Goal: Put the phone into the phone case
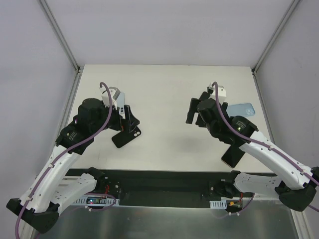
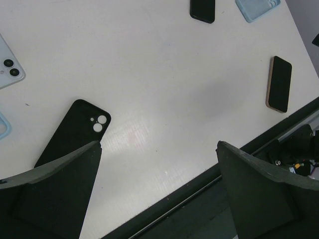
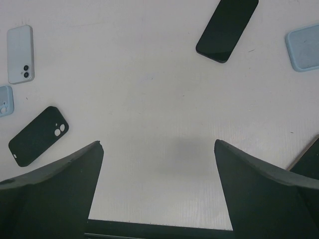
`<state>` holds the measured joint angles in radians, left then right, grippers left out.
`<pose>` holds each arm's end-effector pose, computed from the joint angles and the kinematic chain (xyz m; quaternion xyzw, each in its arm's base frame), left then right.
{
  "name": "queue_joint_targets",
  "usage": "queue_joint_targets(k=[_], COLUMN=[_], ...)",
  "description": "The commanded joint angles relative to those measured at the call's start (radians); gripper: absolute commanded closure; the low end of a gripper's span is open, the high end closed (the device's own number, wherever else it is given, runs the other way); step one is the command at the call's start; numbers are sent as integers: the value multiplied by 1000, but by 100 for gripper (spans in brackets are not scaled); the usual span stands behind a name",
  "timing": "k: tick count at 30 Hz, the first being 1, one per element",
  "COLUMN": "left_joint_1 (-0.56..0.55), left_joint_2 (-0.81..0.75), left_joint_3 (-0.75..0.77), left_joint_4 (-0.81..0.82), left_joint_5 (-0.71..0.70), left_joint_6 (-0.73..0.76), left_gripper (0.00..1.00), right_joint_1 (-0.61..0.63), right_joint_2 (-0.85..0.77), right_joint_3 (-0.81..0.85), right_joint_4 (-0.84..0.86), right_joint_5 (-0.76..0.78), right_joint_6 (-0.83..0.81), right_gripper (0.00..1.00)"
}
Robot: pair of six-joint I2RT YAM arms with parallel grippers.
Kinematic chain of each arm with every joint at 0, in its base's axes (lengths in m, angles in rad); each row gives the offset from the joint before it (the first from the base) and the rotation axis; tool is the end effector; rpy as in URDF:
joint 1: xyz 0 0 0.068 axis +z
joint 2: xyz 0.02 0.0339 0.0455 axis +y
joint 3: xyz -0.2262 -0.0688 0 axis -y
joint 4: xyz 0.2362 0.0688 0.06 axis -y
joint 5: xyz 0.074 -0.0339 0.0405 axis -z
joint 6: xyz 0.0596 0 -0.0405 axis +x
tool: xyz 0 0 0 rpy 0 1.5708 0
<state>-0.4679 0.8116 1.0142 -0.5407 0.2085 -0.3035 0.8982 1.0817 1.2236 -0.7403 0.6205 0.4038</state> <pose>0.1804 -0.1050 0.3400 0.1266 0.8039 -0.2950 0.5007 0.1768 0.1664 0.3370 -0.0677 0.8512 0.0549 0.5175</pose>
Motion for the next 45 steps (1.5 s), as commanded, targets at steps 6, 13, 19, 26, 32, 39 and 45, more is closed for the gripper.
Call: queue_joint_targets(k=[6,13,19,26,32,39,45], left_joint_1=[-3,-3,-3,-3,-3,-3,-3], left_joint_2=[15,21,11,17,15,-32,-28], left_joint_3=[-9,-66,-183,-227,-227,-236,-233], left_joint_4=[2,5,60,62,62,62,62], left_joint_5=[-21,-121,-132,-46,-93,-125,-156], left_joint_6=[18,-8,-19,18,60,72,81], left_gripper=[1,1,1,1,1,1,1], right_joint_1=[-4,-71,-470,-832,-962,-1038,-1070], right_joint_2=[-8,46,130,288,529,665,747], right_joint_3=[27,51,10,-79,25,71,114], right_joint_4=[-24,-97,-74,84,113,173,171], right_joint_5=[88,199,-66,-234,-263,-312,-337], right_joint_6=[18,-48,-68,16,87,125,164], right_gripper=[4,4,4,25,56,61,62])
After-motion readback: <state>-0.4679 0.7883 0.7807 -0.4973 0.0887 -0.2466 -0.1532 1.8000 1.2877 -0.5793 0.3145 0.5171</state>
